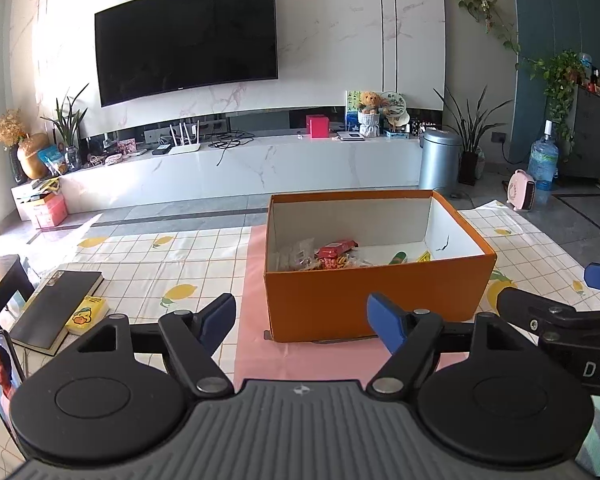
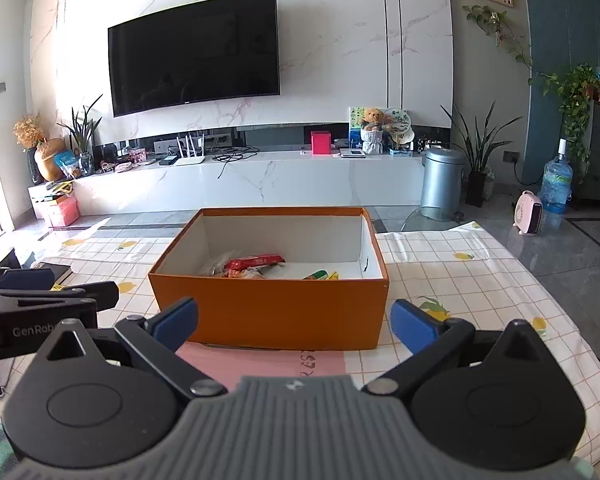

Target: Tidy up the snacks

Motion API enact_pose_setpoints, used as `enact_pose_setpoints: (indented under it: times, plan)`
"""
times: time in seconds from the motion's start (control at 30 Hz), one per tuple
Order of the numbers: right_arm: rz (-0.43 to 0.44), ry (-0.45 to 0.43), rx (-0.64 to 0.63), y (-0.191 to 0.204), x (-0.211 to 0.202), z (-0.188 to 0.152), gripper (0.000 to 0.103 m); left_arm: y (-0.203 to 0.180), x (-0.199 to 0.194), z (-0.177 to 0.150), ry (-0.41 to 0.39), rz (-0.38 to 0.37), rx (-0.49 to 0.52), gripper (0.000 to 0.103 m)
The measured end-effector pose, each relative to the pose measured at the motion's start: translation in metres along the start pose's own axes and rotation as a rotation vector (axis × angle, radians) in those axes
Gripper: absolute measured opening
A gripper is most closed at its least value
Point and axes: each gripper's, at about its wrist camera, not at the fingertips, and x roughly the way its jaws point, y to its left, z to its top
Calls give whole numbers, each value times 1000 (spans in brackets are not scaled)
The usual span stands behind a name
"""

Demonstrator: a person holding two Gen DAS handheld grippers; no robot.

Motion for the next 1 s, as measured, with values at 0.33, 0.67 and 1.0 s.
enact_pose_setpoints:
  times: [0.33, 0.67, 1.0]
  plan:
    - [22, 96, -8, 0, 32, -24, 99, -3, 19, -14, 57, 8, 24, 88]
    - [7, 113, 17, -8, 48, -32, 99, -6, 37, -27, 134, 35, 33, 89]
    - [4, 107, 31, -9, 46, -32, 99, -4, 37, -26, 149, 37, 18, 89]
